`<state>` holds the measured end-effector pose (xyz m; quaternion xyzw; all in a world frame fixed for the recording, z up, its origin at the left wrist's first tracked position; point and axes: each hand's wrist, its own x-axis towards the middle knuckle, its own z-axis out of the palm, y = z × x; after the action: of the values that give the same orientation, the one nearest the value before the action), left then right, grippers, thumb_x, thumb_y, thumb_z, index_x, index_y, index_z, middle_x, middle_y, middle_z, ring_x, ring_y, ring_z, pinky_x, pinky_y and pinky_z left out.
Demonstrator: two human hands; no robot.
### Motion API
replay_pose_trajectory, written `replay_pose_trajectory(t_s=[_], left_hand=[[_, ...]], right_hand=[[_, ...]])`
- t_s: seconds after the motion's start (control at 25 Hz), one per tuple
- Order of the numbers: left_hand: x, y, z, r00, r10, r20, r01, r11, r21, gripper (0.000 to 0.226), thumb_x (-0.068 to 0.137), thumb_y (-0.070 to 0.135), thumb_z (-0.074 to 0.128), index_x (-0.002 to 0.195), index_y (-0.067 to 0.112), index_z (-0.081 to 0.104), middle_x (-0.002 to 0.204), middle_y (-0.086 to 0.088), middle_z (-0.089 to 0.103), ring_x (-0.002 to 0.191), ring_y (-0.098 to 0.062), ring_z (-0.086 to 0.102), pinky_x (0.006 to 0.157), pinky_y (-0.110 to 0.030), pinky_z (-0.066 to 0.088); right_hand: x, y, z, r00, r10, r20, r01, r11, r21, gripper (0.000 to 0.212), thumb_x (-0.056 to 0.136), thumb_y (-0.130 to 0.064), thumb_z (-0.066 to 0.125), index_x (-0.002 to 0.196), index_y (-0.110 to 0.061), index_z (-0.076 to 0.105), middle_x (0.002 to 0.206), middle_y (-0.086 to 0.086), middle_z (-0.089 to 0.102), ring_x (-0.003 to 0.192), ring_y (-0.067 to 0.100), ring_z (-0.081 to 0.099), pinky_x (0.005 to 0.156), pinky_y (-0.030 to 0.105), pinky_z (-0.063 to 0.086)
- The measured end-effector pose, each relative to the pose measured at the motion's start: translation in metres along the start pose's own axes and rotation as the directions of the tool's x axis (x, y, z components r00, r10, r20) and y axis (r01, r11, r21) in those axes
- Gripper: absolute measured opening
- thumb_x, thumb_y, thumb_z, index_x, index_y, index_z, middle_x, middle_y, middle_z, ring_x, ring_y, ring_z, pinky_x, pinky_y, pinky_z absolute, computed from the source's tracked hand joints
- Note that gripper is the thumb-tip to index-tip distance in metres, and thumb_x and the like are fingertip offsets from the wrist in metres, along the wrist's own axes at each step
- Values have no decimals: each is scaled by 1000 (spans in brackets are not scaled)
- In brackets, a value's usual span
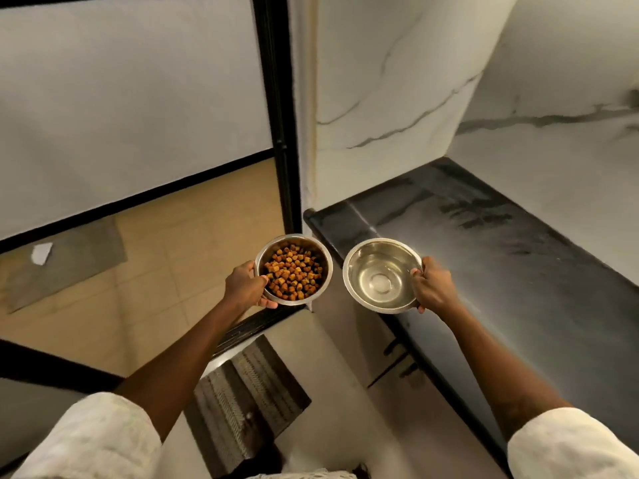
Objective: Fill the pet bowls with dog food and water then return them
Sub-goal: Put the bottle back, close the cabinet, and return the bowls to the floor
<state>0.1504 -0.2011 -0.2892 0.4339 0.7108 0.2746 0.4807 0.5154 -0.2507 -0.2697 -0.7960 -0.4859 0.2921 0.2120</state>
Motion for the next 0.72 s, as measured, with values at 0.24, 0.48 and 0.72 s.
replay_pose_trajectory(t_s=[0.24, 0.48, 0.72], left_hand=[[49, -43, -101, 993, -68, -101, 57, 992, -109, 49, 100, -3, 58, 147, 9, 52, 131, -26, 60, 76, -42, 77, 55, -48, 66], [109, -70, -206, 976, -107, -190, 68, 977, -202, 47, 100, -2, 59, 145, 11, 54, 124, -24, 65, 80, -41, 77, 53, -42, 65], [181, -82, -280, 936, -194, -294, 107, 952, -288, 45, 100, -2, 60, 143, 12, 56, 117, -16, 63, 74, -32, 76, 48, -34, 62]], right_hand=[[30, -100, 95, 995, -48, 88, 46, 999, 27, 17, 106, -19, 43, 108, -5, 51, 85, 22, 68, 33, 18, 62, 33, 27, 47], [71, -208, 191, 986, -71, 154, 61, 996, 69, 17, 104, -15, 44, 117, -6, 51, 99, 24, 65, 38, 22, 65, 34, 29, 50], [119, -313, 274, 963, -106, 250, 89, 993, 79, 19, 107, -20, 42, 123, -11, 47, 98, 13, 62, 47, 26, 69, 39, 32, 55]])
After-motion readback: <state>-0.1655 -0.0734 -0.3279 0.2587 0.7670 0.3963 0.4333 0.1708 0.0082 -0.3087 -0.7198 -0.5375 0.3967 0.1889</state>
